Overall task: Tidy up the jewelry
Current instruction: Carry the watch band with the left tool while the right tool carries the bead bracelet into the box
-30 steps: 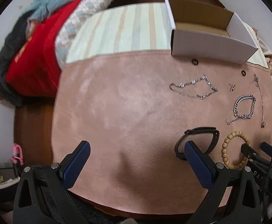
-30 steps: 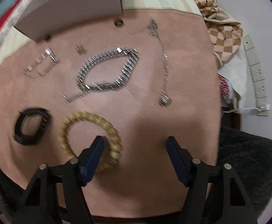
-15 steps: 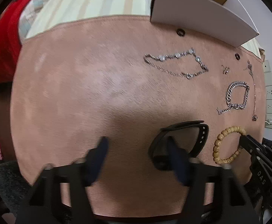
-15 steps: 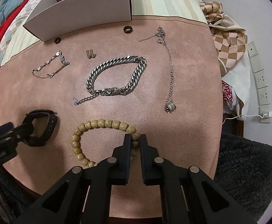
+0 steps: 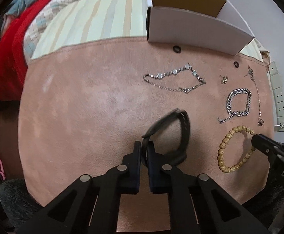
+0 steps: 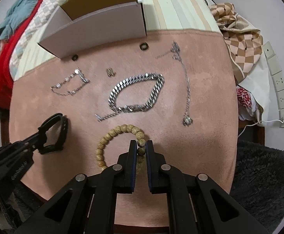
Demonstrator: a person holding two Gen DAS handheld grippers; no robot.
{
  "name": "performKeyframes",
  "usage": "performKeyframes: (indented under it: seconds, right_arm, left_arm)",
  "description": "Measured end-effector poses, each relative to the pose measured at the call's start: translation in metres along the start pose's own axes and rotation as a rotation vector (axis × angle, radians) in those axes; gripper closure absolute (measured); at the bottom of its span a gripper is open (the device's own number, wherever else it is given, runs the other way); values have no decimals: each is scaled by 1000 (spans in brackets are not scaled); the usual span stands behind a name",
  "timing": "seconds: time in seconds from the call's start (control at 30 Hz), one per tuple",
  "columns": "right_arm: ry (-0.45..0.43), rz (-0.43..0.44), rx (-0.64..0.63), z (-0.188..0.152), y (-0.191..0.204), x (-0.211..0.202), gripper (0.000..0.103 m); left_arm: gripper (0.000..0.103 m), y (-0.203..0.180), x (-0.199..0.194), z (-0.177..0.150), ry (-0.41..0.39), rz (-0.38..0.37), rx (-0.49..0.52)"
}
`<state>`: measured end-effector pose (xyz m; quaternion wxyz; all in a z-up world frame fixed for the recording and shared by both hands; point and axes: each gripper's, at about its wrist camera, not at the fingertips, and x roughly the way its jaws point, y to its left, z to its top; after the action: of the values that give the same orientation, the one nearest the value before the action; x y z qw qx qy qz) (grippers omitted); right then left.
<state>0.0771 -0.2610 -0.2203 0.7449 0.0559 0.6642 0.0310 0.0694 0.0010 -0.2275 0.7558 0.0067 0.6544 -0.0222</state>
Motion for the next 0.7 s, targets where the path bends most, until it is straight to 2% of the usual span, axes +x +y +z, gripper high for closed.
performKeyframes:
  seconds: [0.4,0.53,0.7]
  right_arm:
    - [-92,72,-39,9,30,-49,94]
    - [-131,97,-51,22,32,-69,94]
    - [-192,137,-62,50,33,-97,94]
  left_arm:
    - [99,1,-52,14,-76,-36,-8]
    - [99,0,-58,23,-124,-61,-12]
    - [99,-3,-80,51,-184,-105,-26]
